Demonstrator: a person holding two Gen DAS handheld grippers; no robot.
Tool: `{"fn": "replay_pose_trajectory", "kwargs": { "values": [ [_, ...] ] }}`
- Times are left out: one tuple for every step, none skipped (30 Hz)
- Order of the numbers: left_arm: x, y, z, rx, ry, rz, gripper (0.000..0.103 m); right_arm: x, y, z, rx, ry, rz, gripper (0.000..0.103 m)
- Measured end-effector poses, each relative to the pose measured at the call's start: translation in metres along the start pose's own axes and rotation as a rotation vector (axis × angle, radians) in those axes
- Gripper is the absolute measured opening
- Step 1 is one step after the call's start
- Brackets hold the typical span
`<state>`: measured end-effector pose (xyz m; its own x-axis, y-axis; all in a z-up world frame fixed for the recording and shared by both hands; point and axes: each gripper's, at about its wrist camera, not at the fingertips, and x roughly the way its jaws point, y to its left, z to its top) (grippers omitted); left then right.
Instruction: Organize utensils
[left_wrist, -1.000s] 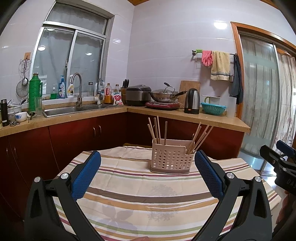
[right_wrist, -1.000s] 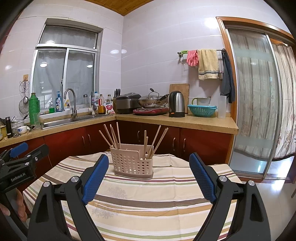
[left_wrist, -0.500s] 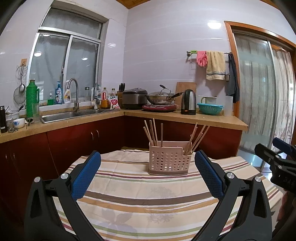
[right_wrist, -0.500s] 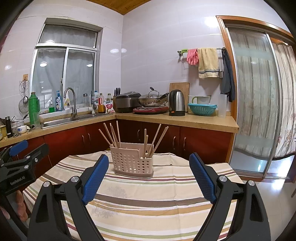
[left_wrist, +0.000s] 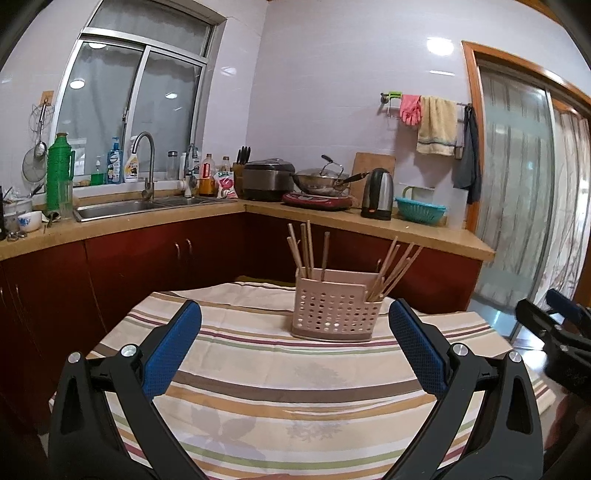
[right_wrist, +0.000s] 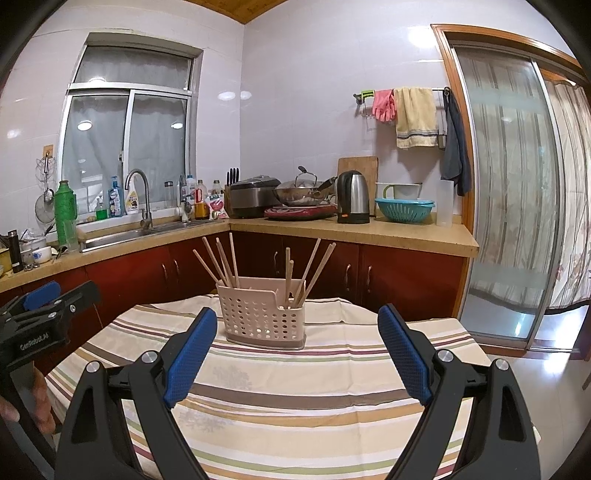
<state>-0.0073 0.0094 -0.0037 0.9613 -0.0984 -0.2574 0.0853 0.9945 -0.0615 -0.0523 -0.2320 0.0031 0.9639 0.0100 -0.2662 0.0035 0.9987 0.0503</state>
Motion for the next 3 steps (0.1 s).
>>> {"fn": "replay_pose_trajectory", "kwargs": {
  "values": [
    [0.006,0.003,-0.001,0.000,0.005,0.009,0.099,0.004,-0.003,-0.001,0.001,0.005,-0.007,0.086],
    [0.013,0.006,-0.001,-0.003,0.015,0.020,0.099,0.008,-0.006,-0.001,0.003,0.010,-0.010,0.086],
    [0.019,0.009,-0.002,-0.004,0.024,0.029,0.099,0.015,-0.012,-0.003,0.012,0.021,-0.015,0.086]
  ]
}}
